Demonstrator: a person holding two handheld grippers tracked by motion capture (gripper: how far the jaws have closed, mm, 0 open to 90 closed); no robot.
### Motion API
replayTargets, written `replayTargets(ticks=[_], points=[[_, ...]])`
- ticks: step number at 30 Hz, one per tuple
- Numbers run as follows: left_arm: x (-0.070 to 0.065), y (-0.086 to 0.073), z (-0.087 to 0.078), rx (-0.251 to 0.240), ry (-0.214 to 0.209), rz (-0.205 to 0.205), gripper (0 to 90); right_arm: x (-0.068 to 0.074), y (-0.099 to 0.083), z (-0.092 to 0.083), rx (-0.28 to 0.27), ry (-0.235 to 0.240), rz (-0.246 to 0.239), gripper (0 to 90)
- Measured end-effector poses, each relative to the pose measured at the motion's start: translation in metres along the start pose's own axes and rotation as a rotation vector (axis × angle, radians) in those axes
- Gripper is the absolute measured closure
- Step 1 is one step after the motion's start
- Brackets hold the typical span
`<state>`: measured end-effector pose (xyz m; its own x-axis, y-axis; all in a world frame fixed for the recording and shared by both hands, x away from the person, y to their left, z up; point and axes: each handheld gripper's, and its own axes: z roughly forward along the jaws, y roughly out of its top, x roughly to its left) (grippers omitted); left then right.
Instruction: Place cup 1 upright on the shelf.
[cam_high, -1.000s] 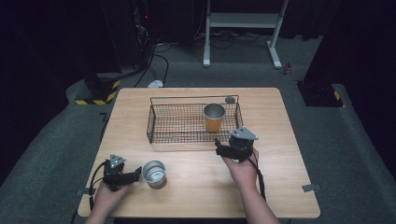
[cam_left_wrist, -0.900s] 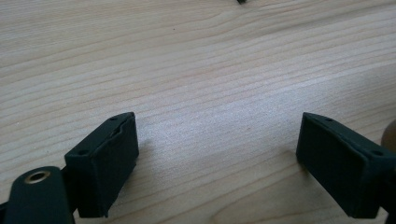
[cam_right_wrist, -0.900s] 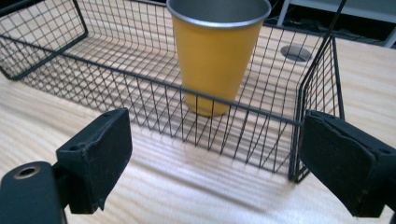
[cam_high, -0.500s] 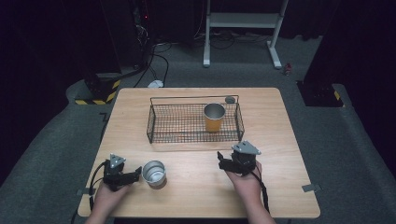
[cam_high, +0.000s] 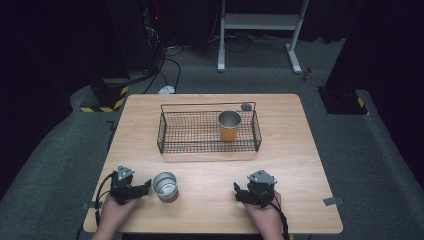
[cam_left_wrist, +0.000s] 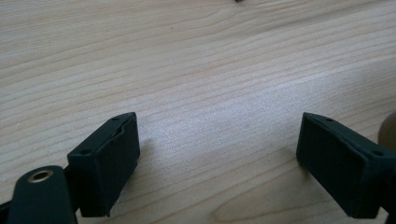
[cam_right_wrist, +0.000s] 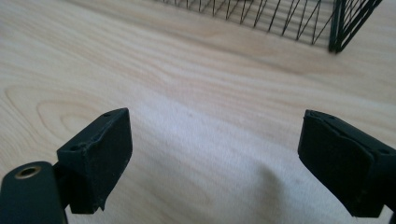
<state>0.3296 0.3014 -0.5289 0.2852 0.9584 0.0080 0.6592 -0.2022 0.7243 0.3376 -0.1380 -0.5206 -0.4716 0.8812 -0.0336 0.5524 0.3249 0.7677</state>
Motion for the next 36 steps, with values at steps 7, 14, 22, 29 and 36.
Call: replayTargets(ticks=[7, 14, 22, 29, 36], points=[[0.005, 0.002, -0.004, 0.016, -0.002, -0.008, 14.9, -0.002, -0.004, 0.0, 0.029, 0.006, -0.001, 12.2], [0.008, 0.007, -0.027, -0.077, -0.011, -0.014, 14.5, -0.003, -0.002, 0.005, 0.097, 0.013, 0.02, 12.9], [0.004, 0.015, -0.049, -0.146, -0.031, -0.003, 10.3, -0.002, -0.002, 0.006, 0.098, 0.013, 0.019, 12.7], [-0.005, 0.024, -0.065, -0.191, -0.087, 0.007, 5.1, -0.002, -0.002, 0.006, 0.098, 0.013, 0.019, 12.7], [-0.018, 0.029, -0.071, -0.207, -0.13, 0.029, 0.4, -0.001, -0.001, 0.006, 0.099, 0.016, 0.017, 12.1]])
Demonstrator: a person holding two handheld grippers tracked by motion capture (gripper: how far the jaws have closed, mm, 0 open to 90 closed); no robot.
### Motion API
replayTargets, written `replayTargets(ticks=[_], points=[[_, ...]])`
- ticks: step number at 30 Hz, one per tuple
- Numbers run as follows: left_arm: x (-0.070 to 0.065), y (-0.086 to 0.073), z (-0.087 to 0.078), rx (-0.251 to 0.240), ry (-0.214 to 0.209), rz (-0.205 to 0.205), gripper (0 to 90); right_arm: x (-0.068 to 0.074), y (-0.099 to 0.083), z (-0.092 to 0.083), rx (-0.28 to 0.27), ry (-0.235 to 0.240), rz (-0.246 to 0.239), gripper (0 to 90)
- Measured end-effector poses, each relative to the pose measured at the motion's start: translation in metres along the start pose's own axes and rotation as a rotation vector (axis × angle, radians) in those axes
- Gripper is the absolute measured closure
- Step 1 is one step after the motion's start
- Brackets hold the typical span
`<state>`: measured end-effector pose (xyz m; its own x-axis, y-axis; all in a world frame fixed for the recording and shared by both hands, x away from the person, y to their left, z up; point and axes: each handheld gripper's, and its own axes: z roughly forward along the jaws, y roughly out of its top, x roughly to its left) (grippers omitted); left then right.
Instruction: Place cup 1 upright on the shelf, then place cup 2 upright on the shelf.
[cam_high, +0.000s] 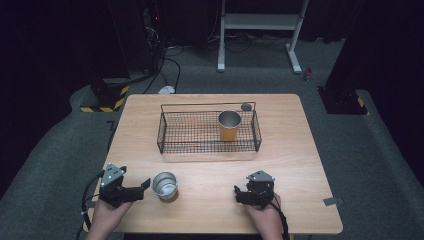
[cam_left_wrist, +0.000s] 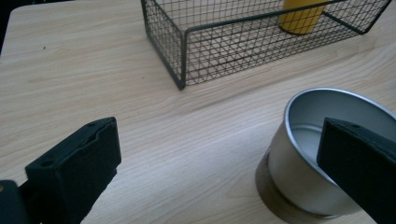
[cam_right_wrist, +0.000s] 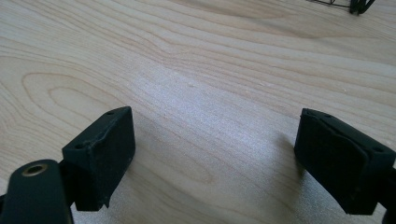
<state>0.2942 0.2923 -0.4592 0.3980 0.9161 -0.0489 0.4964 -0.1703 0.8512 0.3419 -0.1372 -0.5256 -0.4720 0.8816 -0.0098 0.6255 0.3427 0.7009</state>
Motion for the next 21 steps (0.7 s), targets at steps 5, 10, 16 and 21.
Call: replayTargets(ticks=[5, 10, 16, 21], points=[[-0.009, 0.004, 0.0, -0.013, -0.043, 0.004, 0.2, 0.0, 0.0, 0.001, -0.001, -0.001, -0.001, 11.8], [-0.022, 0.007, 0.004, -0.009, -0.088, 0.023, 0.2, 0.0, 0.001, 0.001, 0.001, 0.0, 0.0, 11.6], [-0.033, 0.008, 0.009, -0.008, -0.126, 0.048, 0.2, 0.0, 0.001, 0.001, 0.001, -0.001, -0.002, 11.6], [-0.041, 0.007, 0.011, -0.014, -0.147, 0.058, 0.2, 0.0, 0.001, 0.001, 0.001, -0.002, -0.002, 11.6]])
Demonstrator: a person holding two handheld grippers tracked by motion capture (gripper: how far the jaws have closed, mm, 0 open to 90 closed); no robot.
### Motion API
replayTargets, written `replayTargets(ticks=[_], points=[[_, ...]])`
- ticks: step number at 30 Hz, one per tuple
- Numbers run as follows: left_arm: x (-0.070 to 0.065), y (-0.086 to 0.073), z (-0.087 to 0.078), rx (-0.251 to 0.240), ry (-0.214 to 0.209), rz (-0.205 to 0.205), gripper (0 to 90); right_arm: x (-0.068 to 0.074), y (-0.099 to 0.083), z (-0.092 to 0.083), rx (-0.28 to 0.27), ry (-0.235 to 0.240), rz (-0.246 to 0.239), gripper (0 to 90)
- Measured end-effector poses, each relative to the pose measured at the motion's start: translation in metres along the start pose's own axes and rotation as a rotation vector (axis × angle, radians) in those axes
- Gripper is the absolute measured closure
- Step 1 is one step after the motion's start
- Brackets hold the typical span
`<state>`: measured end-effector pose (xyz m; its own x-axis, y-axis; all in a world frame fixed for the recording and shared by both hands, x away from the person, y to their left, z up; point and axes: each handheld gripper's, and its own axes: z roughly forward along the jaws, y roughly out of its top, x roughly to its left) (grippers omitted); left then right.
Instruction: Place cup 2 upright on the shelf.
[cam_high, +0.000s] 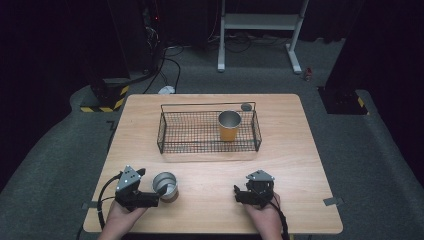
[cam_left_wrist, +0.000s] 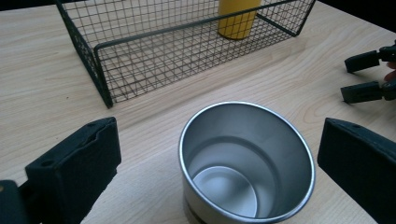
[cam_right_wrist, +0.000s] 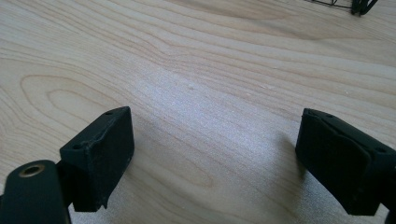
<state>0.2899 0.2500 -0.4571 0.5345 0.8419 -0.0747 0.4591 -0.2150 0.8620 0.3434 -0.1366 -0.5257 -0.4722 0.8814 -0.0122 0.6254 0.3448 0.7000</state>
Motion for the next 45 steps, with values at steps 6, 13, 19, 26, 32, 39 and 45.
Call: replayTargets(ticks=[6, 13, 19, 26, 32, 39, 45], points=[[-0.003, -0.004, 0.002, -0.004, -0.006, 0.014, 0.2, 0.0, 0.0, 0.0, -0.001, 0.0, 0.001, 11.6], [-0.006, -0.008, 0.005, 0.001, -0.023, 0.023, 0.2, 0.0, 0.0, 0.0, 0.0, 0.0, 0.0, 11.6], [-0.009, -0.012, 0.008, 0.006, -0.029, 0.036, 0.2, 0.0, 0.0, 0.0, -0.001, 0.0, 0.001, 11.6], [-0.009, -0.015, 0.012, 0.007, -0.036, 0.044, 0.2, 0.0, 0.0, 0.0, -0.001, 0.0, 0.001, 11.6], [-0.009, -0.018, 0.016, 0.028, -0.048, 0.039, 0.2, 0.0, 0.0, 0.0, 0.0, 0.0, 0.0, 11.6], [-0.008, -0.022, 0.02, 0.034, -0.06, 0.044, 0.6, 0.0, 0.0, 0.0, 0.0, 0.0, 0.0, 11.6], [-0.009, -0.027, 0.024, 0.044, -0.06, 0.053, 0.6, 0.0, 0.0, 0.0, 0.0, 0.0, 0.001, 11.6]])
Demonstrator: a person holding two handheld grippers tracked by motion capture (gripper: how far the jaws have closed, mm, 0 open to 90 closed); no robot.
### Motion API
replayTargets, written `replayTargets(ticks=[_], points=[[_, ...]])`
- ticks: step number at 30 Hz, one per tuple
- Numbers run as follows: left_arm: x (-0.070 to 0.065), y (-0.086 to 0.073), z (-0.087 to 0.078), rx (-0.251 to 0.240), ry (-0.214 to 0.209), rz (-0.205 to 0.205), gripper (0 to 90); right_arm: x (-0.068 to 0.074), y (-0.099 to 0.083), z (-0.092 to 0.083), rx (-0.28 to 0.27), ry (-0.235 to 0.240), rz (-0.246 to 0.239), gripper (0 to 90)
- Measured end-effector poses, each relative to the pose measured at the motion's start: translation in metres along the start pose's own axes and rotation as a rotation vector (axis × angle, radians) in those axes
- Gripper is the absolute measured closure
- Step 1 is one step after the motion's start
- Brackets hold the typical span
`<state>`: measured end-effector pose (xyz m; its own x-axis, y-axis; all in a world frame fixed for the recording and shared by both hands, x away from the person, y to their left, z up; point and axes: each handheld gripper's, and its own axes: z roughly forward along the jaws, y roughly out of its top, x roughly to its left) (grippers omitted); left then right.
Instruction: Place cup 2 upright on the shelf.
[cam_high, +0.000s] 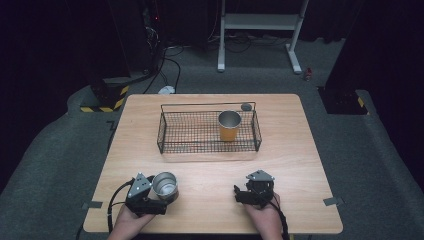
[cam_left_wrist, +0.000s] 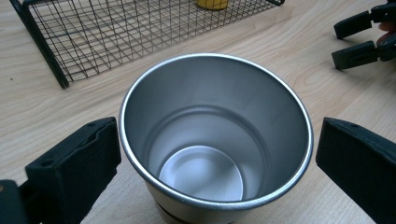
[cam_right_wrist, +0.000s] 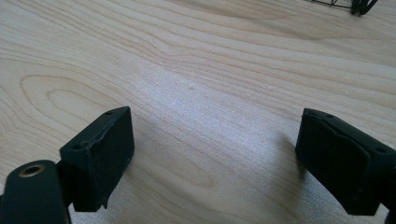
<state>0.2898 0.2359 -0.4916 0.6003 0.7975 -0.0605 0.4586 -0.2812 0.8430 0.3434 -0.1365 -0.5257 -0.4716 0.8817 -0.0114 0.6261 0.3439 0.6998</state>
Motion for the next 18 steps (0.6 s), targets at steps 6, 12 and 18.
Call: replayTargets(ticks=[6, 12, 18], points=[[-0.0004, -0.0026, 0.0028, 0.005, 0.006, 0.005, 0.6, 0.0002, 0.0, -0.0001, 0.001, 0.0, 0.003, 11.6], [-0.0024, -0.0053, 0.0067, 0.01, 0.012, 0.017, 0.6, -0.0001, 0.0, 0.0, 0.0, 0.0, -0.001, 11.6], [-0.0021, -0.0068, 0.0085, 0.008, 0.017, 0.027, 0.7, -0.0001, 0.0, 0.0, 0.0, 0.0, -0.001, 11.6]])
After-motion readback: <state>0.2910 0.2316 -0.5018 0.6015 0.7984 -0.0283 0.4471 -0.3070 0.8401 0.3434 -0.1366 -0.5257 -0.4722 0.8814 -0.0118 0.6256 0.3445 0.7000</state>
